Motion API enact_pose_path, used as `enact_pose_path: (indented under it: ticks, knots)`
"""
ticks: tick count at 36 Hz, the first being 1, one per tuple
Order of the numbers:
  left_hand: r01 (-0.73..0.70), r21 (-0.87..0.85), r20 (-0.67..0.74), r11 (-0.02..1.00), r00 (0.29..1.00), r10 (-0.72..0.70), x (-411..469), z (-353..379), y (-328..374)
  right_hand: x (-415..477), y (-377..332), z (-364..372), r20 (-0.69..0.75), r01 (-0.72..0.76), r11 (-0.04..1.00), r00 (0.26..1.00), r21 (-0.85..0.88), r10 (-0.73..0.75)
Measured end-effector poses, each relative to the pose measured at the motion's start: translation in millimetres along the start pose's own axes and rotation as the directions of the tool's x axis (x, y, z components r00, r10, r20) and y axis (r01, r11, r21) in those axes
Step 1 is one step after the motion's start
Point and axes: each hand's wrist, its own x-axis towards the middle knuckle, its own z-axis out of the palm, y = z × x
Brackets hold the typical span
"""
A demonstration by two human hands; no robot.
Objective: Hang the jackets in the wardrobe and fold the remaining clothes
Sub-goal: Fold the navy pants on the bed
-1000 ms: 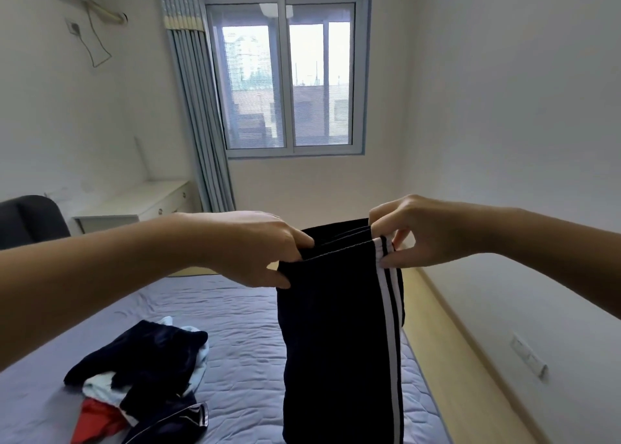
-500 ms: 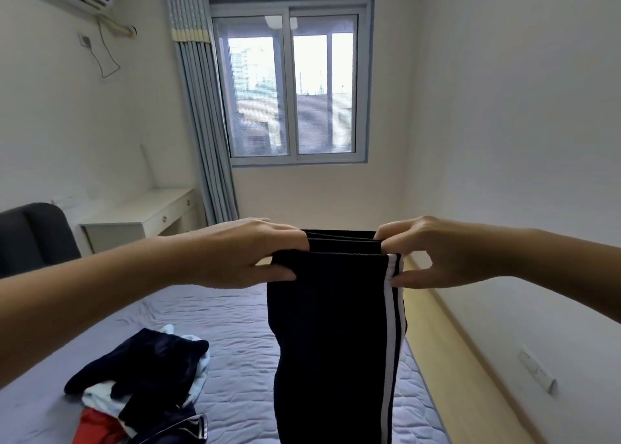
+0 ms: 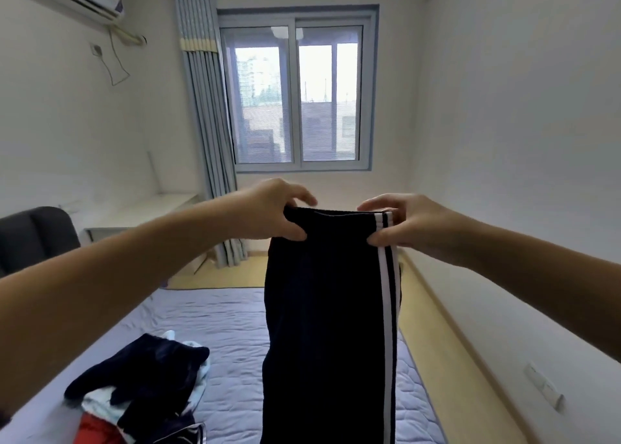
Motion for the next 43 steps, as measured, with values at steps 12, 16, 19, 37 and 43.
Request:
enact_pose_path:
  ticks: [12,16,19,37,43]
  knots:
    - [0.222,-0.390,0.339,0.894,0.937,-0.085,16.7,-23.5,-6.6,28.6,-28.9,-29.5,0.290,-0.182,0.981,0.937,-0.065,0.193]
    - [0.314,-0.495,0.624,0.810,0.778,0.080,21.4,-38.3,-20.2,39.2,-33.1,-46.6,0.536,-0.266,0.963,0.809,-0.030,0.240]
    - [0.403,-0.419,0.727,0.814,0.686,0.035,40.3,-33.2,-33.3,65.1,-16.1,-45.2,0.583,-0.367,0.927,0.739,-0.072,0.338]
    - [0.365,0.513,-0.513,0.777,0.856,-0.064,189.9,-74.7,-37.8,227.6,-30.8,-85.3,-0.391,0.097,0.682,0.757,-0.725,-0.523]
    - [0.338,0.536,-0.466,0.774,0.882,-0.062,175.1,-27.5,-60.4,210.3,22.9,-57.7,-0.354,0.153,0.730,0.797,-0.666,-0.490]
